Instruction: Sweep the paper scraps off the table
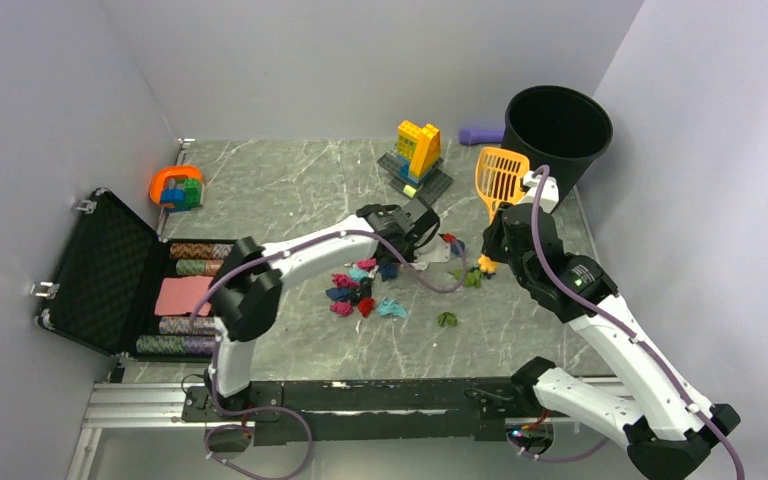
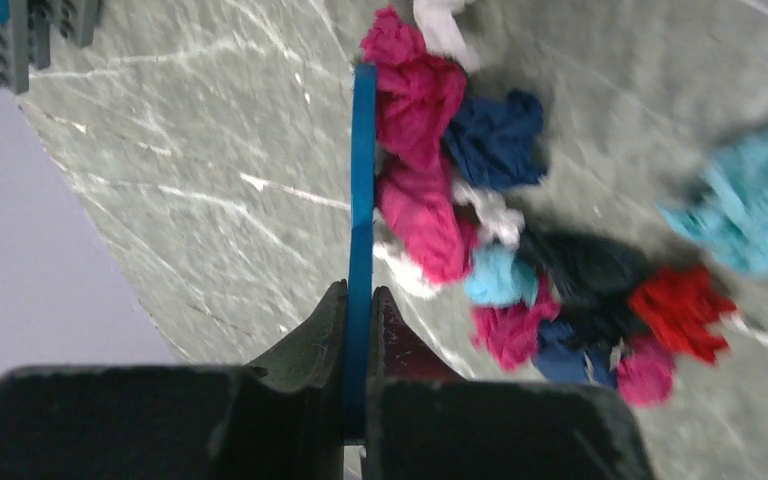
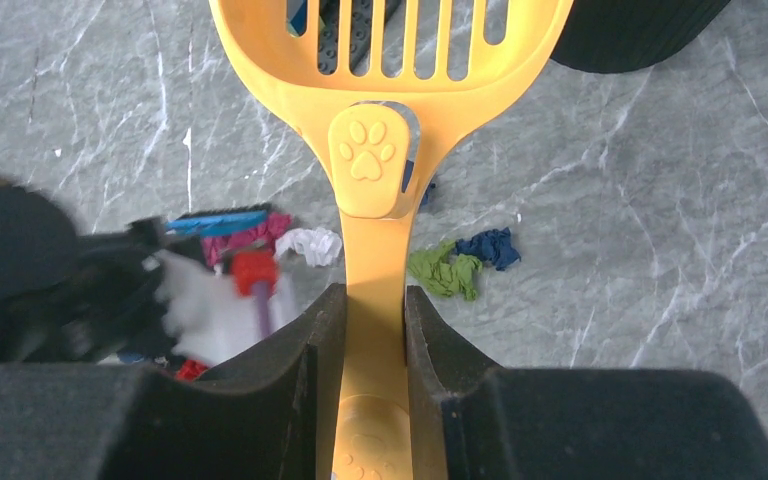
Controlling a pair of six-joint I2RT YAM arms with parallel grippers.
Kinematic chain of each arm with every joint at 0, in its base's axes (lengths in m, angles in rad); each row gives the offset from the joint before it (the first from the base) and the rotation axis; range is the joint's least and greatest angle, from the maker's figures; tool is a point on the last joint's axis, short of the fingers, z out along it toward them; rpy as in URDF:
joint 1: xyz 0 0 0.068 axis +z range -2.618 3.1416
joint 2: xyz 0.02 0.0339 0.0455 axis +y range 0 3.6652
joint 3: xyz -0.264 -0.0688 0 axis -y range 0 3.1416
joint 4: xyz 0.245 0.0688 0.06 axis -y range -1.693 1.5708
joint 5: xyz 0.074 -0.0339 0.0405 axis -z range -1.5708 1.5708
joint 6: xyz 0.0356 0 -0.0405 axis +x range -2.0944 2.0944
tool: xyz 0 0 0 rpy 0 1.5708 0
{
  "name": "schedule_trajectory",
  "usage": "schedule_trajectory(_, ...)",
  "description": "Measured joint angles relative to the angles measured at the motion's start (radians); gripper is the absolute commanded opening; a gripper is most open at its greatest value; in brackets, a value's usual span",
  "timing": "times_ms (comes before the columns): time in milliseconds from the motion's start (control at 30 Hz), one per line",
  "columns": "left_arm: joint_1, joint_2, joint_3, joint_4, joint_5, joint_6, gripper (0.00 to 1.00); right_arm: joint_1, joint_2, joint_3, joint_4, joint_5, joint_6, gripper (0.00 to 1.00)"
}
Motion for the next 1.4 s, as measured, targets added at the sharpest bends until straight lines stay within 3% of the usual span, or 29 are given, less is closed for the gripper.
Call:
schedule_trajectory(233,-0.027,-0.212,-0.050,-0.039,-0.034,-0.073,0.00,-0.003,-0.005,-0.004,0.000,0.000,0.002,0.00)
schedule_trajectory(433,-0.025,-0.176,0.069,-0.021,-0.120,-0.204,0.00,-0.004,-0.006,-0.006,-0.002,0.008,0.010,0.00)
schedule_trajectory(567,-0.024,-0.075,0.261,-0.027,-0.112,-0.434,0.00,-0.004,-0.017,-0.006,-0.020,0.057,0.034,0.00)
schedule_trajectory(700,-0.024,-0.017,0.387,0.008,-0.010,-0.687,0.00,-0.005,-0.023,0.003,-0.078,0.156,0.087,0.00)
schedule_trajectory(967,-0.001,-0.006,0.283,0.294,0.252,-1.101,0.00,-0.006,-0.040,0.019,-0.151,0.272,0.172,0.00)
schedule_trajectory(1133,0.066,0.119,0.278,0.492,0.476,-1.416,0.00,-0.006,-0.064,0.019,-0.168,0.286,0.196,0.00)
schedule_trajectory(1267,0.103,0.243,0.295,0.485,0.494,-1.624,0.00,-0.006,-0.072,0.019,-0.172,0.286,0.209,0.00)
schedule_trajectory(1400,0.117,0.296,0.295,0.370,0.447,-1.757,0.00,-0.006,-0.082,0.019,-0.173,0.285,0.220,0.00)
